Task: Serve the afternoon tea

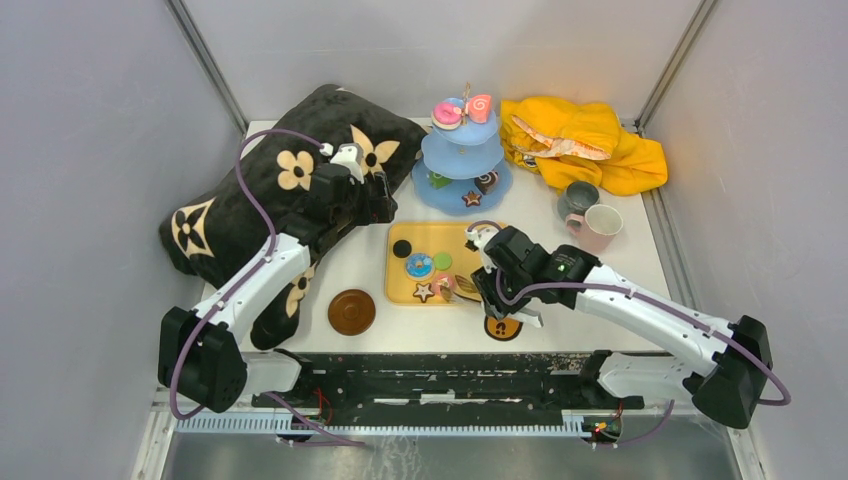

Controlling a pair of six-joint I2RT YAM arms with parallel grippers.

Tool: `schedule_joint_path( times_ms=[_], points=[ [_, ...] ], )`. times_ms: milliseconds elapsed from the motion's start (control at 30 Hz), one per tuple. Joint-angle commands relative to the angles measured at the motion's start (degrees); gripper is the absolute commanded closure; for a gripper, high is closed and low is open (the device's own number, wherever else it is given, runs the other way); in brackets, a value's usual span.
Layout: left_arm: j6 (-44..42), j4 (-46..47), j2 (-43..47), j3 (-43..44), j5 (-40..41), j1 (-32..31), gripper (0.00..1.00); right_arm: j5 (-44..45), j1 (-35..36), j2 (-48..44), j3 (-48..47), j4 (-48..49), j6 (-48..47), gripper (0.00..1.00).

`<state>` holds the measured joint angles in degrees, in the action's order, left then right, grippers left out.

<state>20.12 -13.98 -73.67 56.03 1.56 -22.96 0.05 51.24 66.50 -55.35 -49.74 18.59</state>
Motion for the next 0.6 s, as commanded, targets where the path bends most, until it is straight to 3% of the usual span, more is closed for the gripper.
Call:
schedule_joint_path(
  times_ms=[0, 400, 567],
  points=[
    [0.18, 2.7, 1.6, 0.07, 0.62, 0.09, 0.01, 0.35, 0.76, 0.14, -2.3, 3.58, -0.94, 0.51],
    [0.36, 2.78, 1.55, -0.24, 0.59, 0.05, 0.01, 2.59, 0.88, 4.1, -2.52, 6.51, -2.03, 0.48],
    [0.43, 2.67, 1.2, 0.02, 0.59, 0.08, 0.01, 3.58, 0.87, 3.39, -2.63, 6.08, -1.45, 0.59]
  ],
)
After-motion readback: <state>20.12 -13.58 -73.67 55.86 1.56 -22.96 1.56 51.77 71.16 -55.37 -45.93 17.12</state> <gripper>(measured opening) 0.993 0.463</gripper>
